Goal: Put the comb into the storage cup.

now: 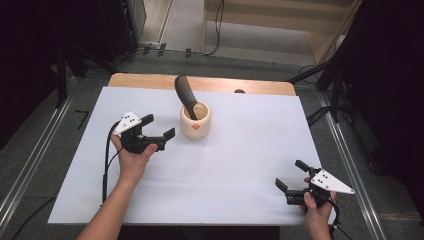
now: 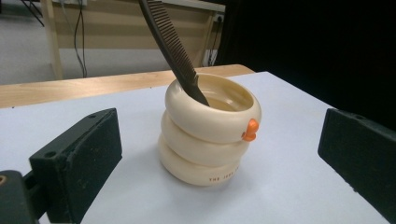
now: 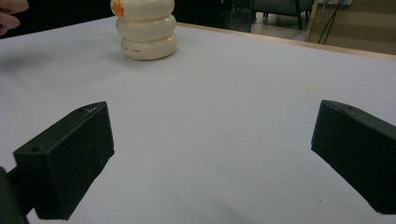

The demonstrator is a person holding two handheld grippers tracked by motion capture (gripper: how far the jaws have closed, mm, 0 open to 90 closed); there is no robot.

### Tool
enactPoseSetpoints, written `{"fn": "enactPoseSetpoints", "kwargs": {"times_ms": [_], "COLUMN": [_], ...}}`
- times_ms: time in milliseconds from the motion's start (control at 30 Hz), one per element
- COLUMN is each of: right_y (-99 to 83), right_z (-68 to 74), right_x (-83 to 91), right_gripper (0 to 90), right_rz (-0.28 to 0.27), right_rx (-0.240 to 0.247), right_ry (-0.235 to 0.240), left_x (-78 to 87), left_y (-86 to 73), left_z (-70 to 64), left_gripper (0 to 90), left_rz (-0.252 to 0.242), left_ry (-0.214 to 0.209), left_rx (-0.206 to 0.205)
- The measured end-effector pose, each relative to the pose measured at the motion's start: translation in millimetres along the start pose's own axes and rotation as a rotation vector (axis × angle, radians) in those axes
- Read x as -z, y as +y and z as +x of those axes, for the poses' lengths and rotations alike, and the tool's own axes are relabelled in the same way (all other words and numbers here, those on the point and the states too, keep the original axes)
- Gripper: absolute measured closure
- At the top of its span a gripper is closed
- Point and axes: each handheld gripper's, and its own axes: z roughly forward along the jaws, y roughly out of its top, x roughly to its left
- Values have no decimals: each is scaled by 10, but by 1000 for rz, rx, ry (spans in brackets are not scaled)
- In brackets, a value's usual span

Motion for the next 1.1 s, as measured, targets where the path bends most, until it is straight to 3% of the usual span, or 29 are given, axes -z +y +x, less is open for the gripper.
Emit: {"fn": "enactPoseSetpoints", "kwargs": {"times_ms": [1100], "right_y": [0], "right_z": [9], "right_x": [-1], "right_gripper": [0], "right_rz": [10], "right_rx": [3], "right_ry": [-7], "left_x": [535], "left_y": [-259], "left_z": [-47], "left_gripper": [0], "left_rz": [-12], "left_ry": [34], "left_rx": [-44]}}
